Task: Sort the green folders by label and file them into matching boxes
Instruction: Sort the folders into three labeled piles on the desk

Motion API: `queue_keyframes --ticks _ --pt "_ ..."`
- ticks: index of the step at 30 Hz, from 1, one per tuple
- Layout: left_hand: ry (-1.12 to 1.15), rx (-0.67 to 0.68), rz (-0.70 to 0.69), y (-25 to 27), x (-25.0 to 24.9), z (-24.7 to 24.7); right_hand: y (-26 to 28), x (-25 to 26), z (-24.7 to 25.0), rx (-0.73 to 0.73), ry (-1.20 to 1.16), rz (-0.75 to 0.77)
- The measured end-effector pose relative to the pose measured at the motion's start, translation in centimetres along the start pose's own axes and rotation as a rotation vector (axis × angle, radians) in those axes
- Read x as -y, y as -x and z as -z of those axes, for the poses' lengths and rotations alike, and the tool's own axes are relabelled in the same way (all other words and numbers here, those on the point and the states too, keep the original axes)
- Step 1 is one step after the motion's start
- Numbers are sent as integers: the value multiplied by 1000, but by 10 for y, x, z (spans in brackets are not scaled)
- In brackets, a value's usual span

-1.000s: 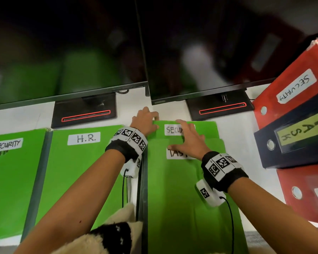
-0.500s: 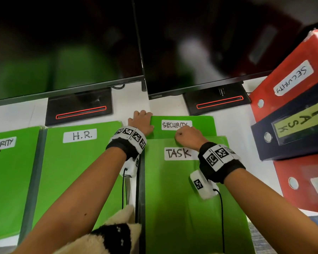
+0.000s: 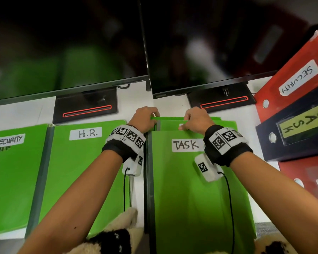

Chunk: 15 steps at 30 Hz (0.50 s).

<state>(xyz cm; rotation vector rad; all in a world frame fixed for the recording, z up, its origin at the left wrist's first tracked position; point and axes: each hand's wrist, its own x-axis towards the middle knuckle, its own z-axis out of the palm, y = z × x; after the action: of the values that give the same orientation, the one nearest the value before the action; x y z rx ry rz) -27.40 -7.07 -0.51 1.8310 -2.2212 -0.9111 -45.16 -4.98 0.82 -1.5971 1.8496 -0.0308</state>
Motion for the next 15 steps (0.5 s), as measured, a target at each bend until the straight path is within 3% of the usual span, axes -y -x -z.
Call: queue_keyframes --ticks 3,8,11,15 --pt "57 30 19 4 2 0 6 -2 -6 -32 53 54" --pt "256 37 131 3 11 0 8 -7 -8 25 -54 179" --pt "468 87 218 5 20 -1 11 -8 -10 14 -66 197" --pt "567 124 281 8 27 -5 10 -11 -14 12 -134 218"
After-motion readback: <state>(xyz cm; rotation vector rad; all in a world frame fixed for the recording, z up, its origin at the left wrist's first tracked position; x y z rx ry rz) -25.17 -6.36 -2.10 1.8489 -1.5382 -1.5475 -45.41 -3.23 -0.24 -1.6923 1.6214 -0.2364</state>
